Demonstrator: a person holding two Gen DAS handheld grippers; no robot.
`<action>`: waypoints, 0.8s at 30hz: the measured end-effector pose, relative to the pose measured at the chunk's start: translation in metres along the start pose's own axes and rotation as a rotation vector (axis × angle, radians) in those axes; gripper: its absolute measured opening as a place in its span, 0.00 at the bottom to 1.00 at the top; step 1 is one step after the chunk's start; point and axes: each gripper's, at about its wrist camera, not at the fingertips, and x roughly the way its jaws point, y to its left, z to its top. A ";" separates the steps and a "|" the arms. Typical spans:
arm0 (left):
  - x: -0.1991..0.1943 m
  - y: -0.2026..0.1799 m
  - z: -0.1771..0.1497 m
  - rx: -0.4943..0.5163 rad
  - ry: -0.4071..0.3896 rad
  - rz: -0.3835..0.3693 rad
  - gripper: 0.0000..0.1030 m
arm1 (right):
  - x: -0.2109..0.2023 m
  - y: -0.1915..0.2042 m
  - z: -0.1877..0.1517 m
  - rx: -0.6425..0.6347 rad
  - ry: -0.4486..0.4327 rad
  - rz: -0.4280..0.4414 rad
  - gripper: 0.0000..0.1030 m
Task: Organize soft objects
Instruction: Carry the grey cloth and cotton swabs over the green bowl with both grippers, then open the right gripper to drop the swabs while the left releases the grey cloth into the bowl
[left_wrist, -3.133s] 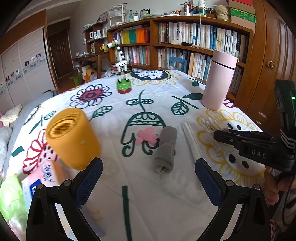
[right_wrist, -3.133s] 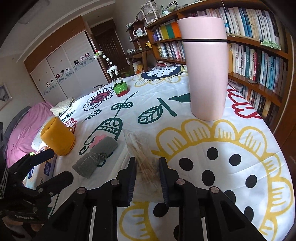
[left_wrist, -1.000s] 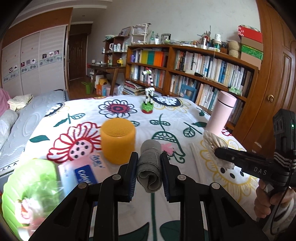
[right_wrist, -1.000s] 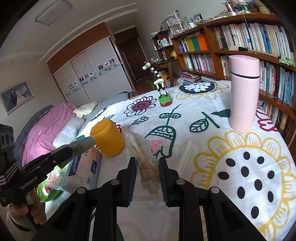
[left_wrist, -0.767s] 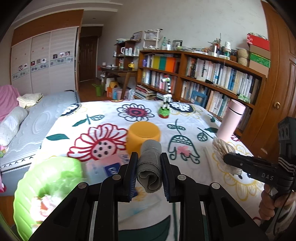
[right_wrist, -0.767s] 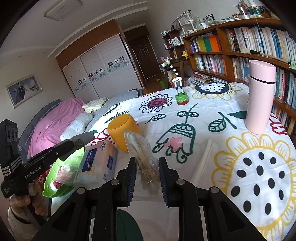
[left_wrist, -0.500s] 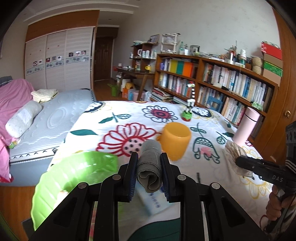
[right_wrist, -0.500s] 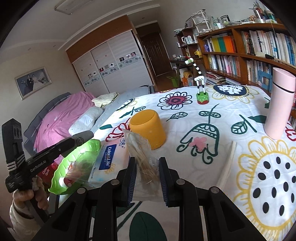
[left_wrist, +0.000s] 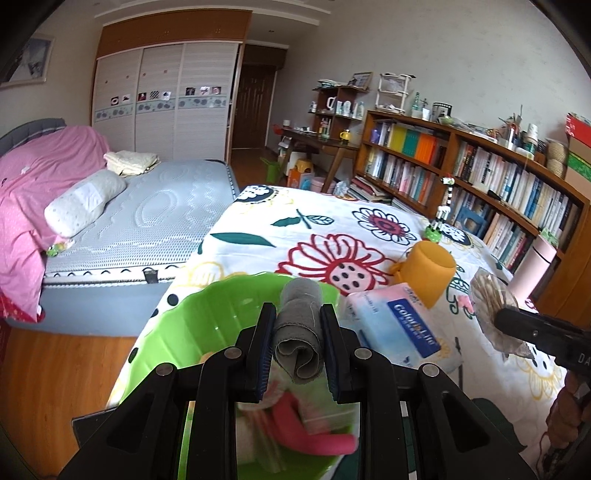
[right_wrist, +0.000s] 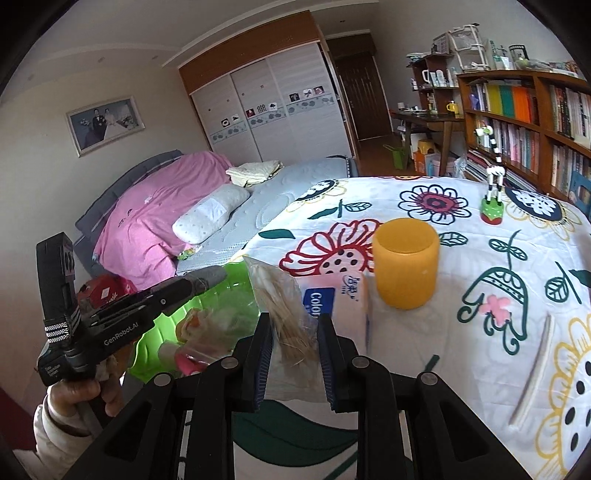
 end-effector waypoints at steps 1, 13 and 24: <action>0.000 0.003 -0.002 -0.004 -0.001 0.010 0.24 | 0.005 0.005 0.001 -0.009 0.010 0.006 0.25; 0.001 0.033 -0.016 -0.065 -0.011 0.093 0.66 | 0.075 0.049 0.002 -0.101 0.145 0.023 0.25; -0.022 0.057 -0.015 -0.101 -0.106 0.166 0.73 | 0.117 0.077 0.000 -0.203 0.244 -0.010 0.25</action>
